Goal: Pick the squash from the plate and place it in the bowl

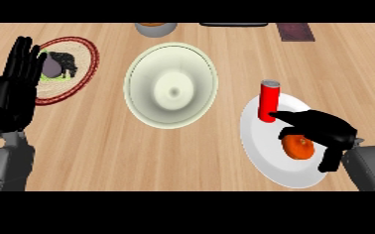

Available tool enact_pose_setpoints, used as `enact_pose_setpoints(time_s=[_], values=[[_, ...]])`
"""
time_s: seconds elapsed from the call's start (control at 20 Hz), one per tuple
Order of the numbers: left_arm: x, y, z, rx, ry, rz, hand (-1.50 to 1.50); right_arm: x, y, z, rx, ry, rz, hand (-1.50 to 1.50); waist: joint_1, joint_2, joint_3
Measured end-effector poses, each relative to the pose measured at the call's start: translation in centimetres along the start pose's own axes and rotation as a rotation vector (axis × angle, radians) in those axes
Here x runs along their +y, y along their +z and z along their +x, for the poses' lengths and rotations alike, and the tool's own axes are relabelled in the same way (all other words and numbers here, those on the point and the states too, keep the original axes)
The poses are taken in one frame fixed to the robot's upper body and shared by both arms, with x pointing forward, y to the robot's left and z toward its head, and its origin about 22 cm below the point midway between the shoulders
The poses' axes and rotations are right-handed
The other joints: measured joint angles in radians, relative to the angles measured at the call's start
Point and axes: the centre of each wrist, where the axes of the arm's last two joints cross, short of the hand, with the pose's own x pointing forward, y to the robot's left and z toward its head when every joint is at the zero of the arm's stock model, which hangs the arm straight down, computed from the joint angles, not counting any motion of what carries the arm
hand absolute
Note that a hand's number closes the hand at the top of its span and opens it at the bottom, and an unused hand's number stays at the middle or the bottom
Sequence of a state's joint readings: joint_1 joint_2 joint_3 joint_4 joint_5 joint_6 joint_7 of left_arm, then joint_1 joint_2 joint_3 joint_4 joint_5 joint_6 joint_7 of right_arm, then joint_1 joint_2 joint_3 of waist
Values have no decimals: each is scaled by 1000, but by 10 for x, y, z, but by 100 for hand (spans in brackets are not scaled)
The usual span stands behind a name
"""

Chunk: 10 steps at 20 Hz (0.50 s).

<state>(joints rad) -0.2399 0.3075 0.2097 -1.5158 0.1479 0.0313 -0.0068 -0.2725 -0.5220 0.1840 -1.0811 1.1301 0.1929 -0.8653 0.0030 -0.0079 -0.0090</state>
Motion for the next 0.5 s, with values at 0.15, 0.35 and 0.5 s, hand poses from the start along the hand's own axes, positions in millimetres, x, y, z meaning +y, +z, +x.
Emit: enact_pose_setpoints(time_s=[0.15, 0.35, 0.5], values=[[1, -2, -4, 4, 2, 3, 0, -2, 2, 0, -28, 6, -38, 150, -3, 0, 1], [-2, -6, -3, 4, -6, 4, 0, -2, -1, -4, -33, 13, -62, 150, -1, 2, 2], [-7, -10, -1, -5, 9, -24, 0, -39, 0, -33, 82, 13, -75, 150, 31, 16, 7]])
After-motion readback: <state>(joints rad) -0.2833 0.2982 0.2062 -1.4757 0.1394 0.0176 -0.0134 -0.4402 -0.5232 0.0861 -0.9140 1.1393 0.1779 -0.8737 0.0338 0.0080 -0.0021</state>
